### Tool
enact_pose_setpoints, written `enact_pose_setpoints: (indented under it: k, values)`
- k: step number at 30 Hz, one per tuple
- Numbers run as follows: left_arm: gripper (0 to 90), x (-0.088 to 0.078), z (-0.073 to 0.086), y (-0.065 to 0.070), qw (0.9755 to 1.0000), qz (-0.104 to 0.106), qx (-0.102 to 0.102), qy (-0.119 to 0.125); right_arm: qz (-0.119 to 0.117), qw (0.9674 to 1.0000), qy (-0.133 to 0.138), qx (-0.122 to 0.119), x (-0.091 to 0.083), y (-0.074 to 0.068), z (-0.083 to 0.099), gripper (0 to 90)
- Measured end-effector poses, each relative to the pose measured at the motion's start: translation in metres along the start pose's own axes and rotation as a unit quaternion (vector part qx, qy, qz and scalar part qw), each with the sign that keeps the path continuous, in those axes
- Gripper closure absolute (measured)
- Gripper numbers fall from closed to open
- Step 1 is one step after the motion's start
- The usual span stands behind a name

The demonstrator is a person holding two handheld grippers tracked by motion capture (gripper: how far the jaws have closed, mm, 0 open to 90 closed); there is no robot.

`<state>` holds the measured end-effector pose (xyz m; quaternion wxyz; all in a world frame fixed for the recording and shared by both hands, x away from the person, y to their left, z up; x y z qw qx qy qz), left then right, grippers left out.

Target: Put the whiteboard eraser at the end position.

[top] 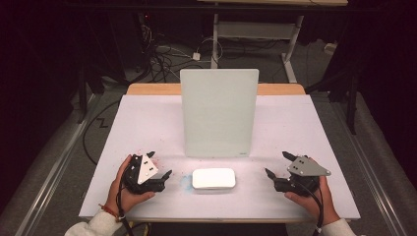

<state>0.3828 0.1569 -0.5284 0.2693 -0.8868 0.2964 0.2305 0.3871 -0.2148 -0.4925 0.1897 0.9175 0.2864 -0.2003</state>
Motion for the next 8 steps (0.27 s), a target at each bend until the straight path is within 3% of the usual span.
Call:
enact_pose_setpoints:
  k: [8]
  values:
    - [17.9, 0.0006, 0.0002, -0.0002, 1.0000, -0.002, -0.002, -0.004, 0.004, 1.0000, 0.006, 0.005, -0.0019, 0.0026, -0.0006, 22.4]
Point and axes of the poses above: each handheld gripper's, and its own axes: x roughly forward along the jaws, z roughly out of its underside, y roughly to its right, the point moved 10 cm from there along x, roughly forward along the jaws, and after that the axes turned 3 degrees about x, right-handed, at the moved point
